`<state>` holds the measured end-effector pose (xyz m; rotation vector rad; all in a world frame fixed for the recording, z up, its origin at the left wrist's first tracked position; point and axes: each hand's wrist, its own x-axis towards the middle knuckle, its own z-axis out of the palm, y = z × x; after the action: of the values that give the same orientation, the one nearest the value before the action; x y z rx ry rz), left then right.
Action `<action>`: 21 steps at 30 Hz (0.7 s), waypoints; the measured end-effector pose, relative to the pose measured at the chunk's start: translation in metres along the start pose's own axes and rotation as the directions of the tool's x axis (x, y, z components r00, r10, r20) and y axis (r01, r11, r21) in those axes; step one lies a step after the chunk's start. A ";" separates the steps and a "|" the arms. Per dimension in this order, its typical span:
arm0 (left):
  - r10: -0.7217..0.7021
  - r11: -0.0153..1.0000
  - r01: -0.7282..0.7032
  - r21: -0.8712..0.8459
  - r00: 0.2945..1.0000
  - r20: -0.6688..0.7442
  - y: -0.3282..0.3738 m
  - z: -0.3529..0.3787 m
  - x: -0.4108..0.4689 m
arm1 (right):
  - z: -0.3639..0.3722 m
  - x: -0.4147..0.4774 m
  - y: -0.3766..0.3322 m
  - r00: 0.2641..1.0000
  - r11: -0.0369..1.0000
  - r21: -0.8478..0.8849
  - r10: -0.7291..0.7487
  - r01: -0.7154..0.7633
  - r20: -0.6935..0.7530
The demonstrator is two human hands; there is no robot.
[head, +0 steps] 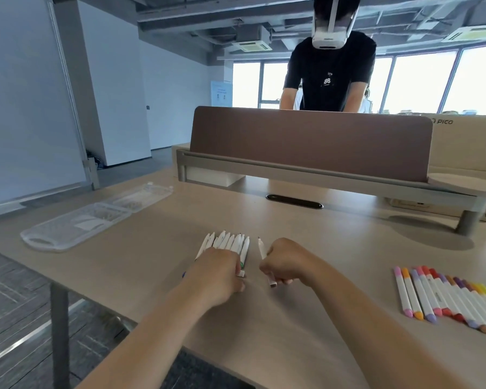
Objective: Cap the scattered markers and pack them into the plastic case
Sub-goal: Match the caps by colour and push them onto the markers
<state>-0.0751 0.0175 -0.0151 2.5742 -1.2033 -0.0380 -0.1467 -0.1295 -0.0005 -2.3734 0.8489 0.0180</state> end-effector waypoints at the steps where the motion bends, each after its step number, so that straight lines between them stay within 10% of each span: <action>1: -0.007 1.000 0.006 -0.011 1.000 -0.005 0.002 0.001 0.000 | 0.000 -0.002 0.000 1.000 1.000 0.007 -0.006 0.006 0.011; 6: -0.099 0.925 0.062 -0.375 0.992 -0.079 0.011 -0.005 0.002 | 0.001 -0.008 -0.001 0.997 0.994 0.083 -0.071 0.068 0.036; 11: -0.284 0.548 0.132 -0.826 0.958 -0.036 -0.003 -0.010 0.011 | -0.002 -0.012 -0.005 0.986 0.971 0.195 -0.154 0.138 0.068; 17: -0.343 0.065 0.044 -0.997 0.939 0.019 -0.038 -0.009 0.045 | -0.008 0.003 -0.024 0.930 0.951 0.211 -0.276 0.227 0.244; 21: -0.362 -0.026 -0.013 -1.000 0.932 -0.003 -0.046 -0.015 0.066 | -0.015 0.023 -0.043 0.893 0.933 0.221 -0.341 0.284 0.293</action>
<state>0.0046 -0.0008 -0.0072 1.2141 -0.3091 -0.4395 -0.1062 -0.1250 0.0300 -2.2304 0.2906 0.1949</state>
